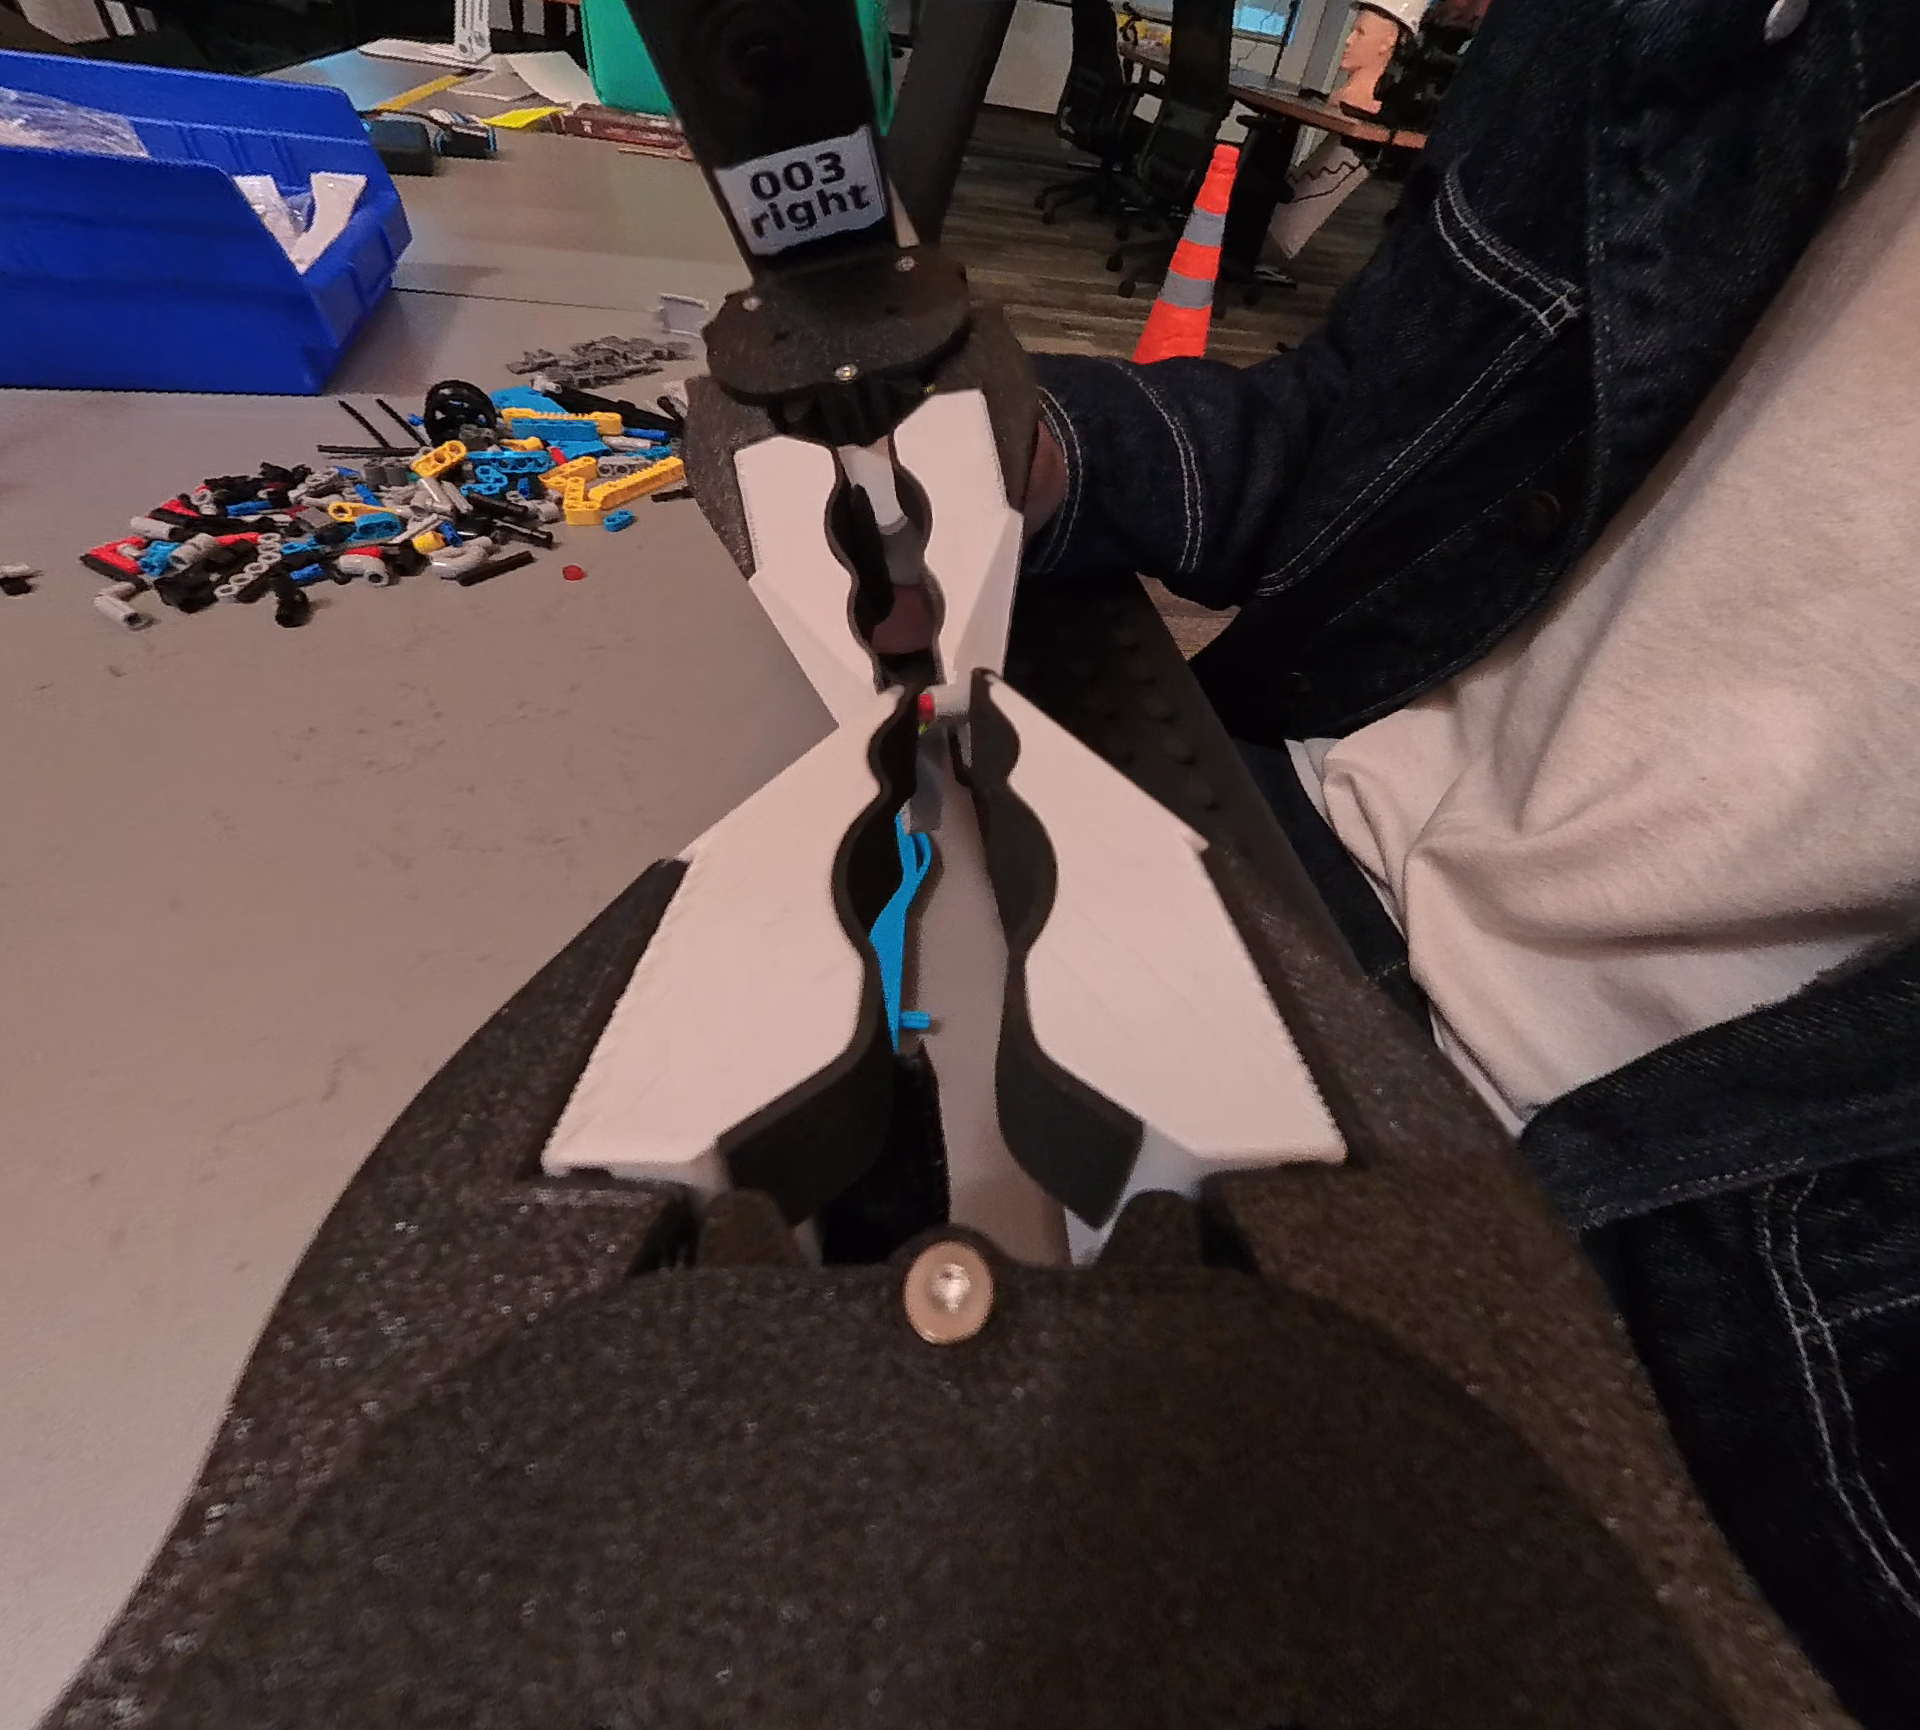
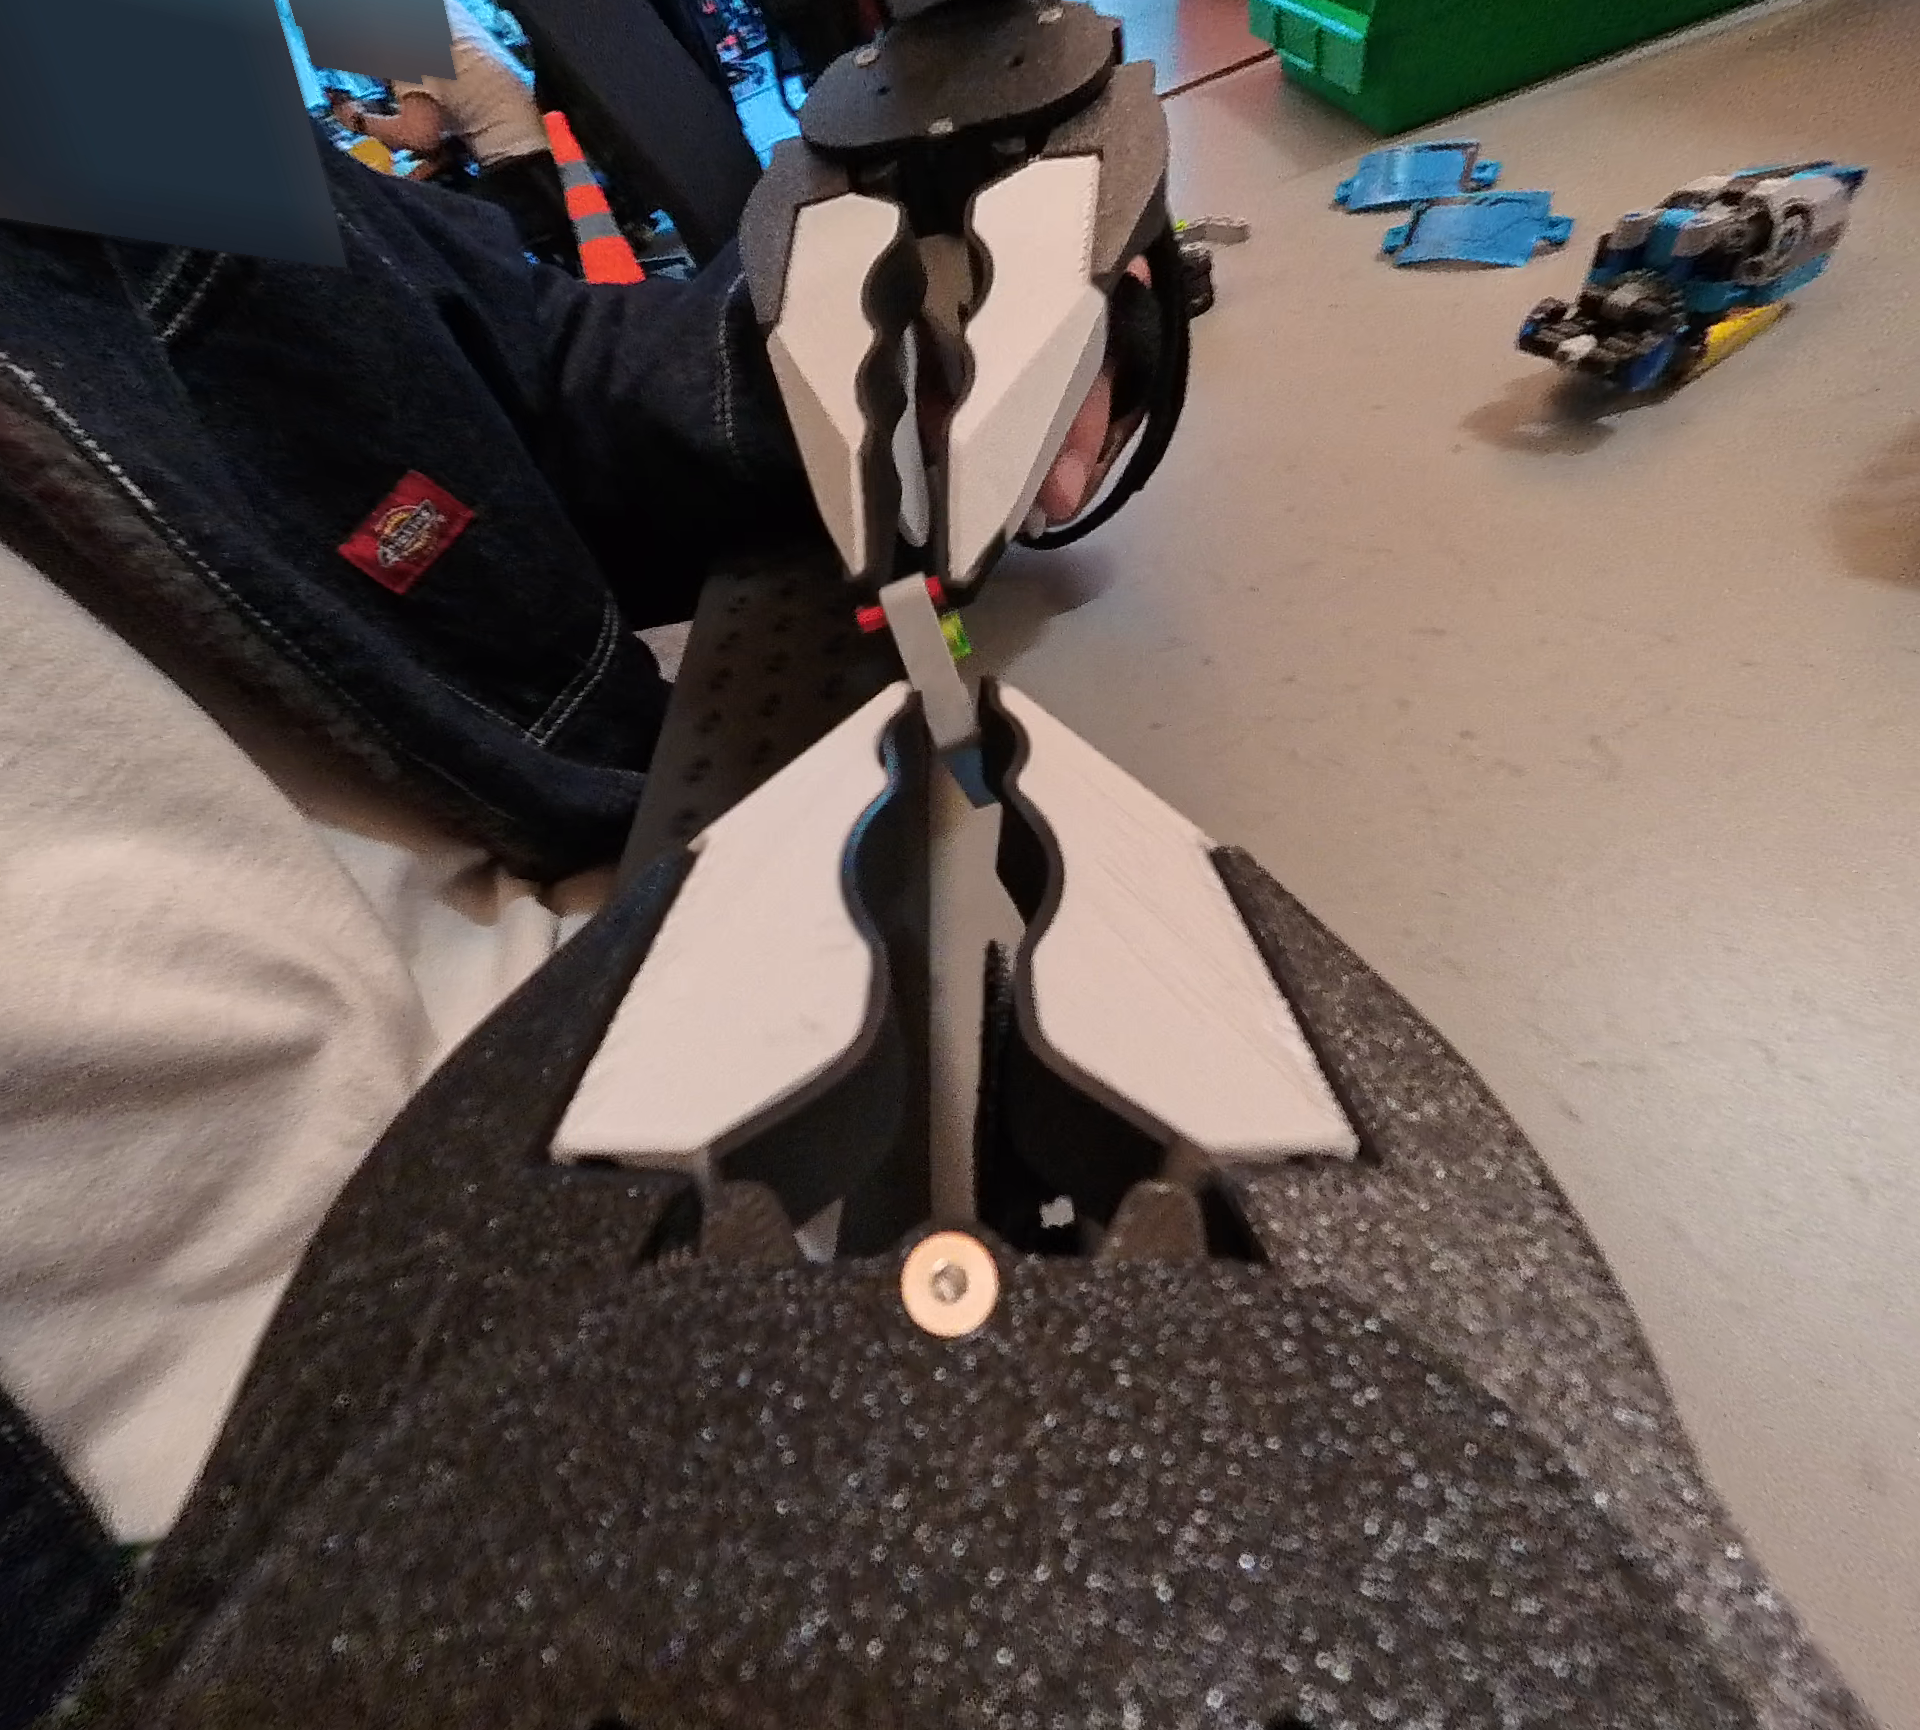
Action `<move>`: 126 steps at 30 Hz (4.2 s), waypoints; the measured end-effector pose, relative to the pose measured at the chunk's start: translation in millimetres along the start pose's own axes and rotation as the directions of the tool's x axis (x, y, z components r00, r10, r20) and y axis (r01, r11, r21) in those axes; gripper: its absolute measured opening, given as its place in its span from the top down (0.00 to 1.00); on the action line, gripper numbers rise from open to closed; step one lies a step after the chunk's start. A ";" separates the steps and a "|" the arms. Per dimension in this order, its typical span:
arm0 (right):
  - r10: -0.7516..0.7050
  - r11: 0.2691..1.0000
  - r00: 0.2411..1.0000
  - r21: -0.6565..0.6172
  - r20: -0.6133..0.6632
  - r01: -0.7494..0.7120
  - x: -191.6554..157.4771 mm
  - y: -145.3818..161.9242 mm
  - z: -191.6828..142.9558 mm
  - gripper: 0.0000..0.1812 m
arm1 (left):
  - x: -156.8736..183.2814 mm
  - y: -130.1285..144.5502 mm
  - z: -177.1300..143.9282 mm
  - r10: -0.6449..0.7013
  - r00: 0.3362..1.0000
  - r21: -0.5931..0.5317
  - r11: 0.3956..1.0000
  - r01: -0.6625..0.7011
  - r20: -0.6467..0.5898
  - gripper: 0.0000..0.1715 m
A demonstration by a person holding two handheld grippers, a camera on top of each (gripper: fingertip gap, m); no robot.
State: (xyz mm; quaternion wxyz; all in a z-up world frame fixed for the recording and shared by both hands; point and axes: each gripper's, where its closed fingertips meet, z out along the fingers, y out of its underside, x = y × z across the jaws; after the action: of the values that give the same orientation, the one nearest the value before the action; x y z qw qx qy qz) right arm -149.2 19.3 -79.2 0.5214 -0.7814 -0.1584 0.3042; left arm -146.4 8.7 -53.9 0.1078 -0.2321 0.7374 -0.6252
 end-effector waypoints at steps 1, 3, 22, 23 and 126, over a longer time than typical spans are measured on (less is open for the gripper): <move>0.000 1.000 1.000 -0.002 -0.004 0.000 0.4 0.3 0.2 0.96 | -0.4 0.1 0.0 -0.005 1.000 -0.001 1.000 0.005 -0.001 0.95; 0.003 1.000 1.000 0.002 -0.003 -0.003 0.4 -0.7 0.1 0.96 | 1.0 -0.6 0.1 -0.027 0.999 0.009 1.000 0.027 -0.017 0.96; 0.254 0.902 0.820 0.179 0.514 -0.392 -37.3 -49.0 -24.2 0.97 | -0.1 -43.6 -9.9 -0.112 0.990 0.246 0.961 0.130 -0.085 0.87; 0.264 0.880 0.765 0.179 0.587 -0.441 -43.4 -55.5 -29.4 0.97 | 0.9 -44.6 -10.4 -0.119 0.988 0.253 0.957 0.142 -0.101 0.86; 0.114 0.957 0.993 0.267 0.022 -0.115 16.1 -39.9 -29.5 1.00 | -29.5 -22.3 4.0 -0.214 0.965 0.224 0.958 0.178 0.149 0.97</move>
State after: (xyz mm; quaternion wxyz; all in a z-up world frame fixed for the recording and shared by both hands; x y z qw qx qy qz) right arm -115.2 23.3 -39.8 0.6033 -0.7105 -0.0720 0.3551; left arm -114.3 16.9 -36.9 0.1322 -0.3448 0.6288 -0.6843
